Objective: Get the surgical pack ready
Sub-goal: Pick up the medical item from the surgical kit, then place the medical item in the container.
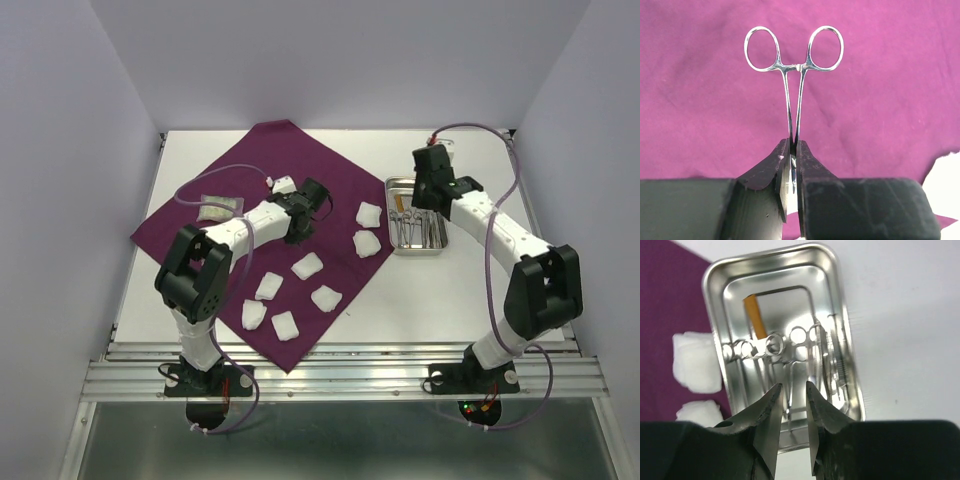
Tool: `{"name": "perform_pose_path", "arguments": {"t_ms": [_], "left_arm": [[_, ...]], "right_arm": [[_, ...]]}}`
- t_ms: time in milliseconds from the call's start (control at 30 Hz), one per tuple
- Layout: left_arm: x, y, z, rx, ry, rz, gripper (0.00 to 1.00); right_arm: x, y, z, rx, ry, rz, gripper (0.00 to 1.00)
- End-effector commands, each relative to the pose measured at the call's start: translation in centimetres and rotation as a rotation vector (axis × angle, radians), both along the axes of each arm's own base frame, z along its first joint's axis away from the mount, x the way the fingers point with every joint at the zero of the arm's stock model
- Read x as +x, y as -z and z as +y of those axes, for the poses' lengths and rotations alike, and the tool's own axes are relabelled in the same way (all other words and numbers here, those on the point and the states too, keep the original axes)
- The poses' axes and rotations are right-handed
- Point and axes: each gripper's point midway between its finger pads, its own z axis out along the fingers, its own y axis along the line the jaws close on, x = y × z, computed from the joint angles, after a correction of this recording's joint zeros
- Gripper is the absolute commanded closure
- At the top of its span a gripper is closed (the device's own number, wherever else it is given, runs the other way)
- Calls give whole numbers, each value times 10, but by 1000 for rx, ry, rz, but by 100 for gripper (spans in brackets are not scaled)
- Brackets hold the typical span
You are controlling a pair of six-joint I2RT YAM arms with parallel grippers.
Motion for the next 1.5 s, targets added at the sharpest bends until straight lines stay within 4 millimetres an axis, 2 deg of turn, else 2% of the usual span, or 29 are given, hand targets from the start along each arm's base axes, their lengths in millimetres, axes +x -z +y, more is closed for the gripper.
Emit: {"name": "perform_pose_path", "arguments": {"t_ms": [0,33,67,133,167,267,333,433,500,533,600,633,667,767,900,967,1033,1067,1100,1167,1333,1467], "left_arm": [[7,-38,-12,-10,38,-81,100],[10,-44,-17,-14,51,-91,100],[8,-44,-20,-9,64,-87,100],[8,-49,-26,-12,83,-94,100],[10,-54,-32,-18,98,-101,100],[10,-64,-45,-27,143,-115,100],[10,-75,-58,-36,179,-139,100],[9,-88,-79,-32,243,-170,100],[9,-89,-91,-38,278,-168,100],[11,-96,-98,-52,290,-181,100],[9,-95,-113,-57,318,-180,100],[12,-105,-121,-69,328,-200,100],[9,-100,-130,-66,348,-191,100],[11,-101,-151,-85,390,-188,100],[12,-101,-180,-129,439,-183,100],[16,-108,-194,-160,452,-206,100],[20,-102,-208,-184,465,-208,100],[21,-108,-216,-204,475,-221,100],[22,-100,-222,-206,486,-209,100],[27,-98,-233,-210,494,-214,100],[37,-102,-251,-261,495,-244,100],[40,-95,-265,-301,506,-236,100]], "right_arm": [[14,-23,-39,89,102,-85,69],[15,-21,-48,94,124,-80,69],[17,-20,-66,99,170,-82,69],[18,-14,-84,91,219,-70,69],[19,-7,-102,96,265,-55,69],[21,8,-117,147,294,-25,69],[23,24,-126,148,313,14,69],[24,42,-131,143,328,55,69],[25,46,-130,150,329,64,69],[26,49,-129,151,330,70,69],[25,51,-129,155,330,73,69],[25,51,-129,154,331,74,69],[25,49,-129,152,331,70,69],[23,52,-131,145,337,76,69],[19,54,-141,137,372,77,69],[17,55,-146,139,387,78,70],[14,54,-156,153,415,74,70],[14,53,-156,156,414,73,70],[13,51,-160,158,423,66,70],[13,46,-160,160,423,54,70],[12,34,-166,159,449,20,69],[10,30,-167,156,450,9,70]]}}
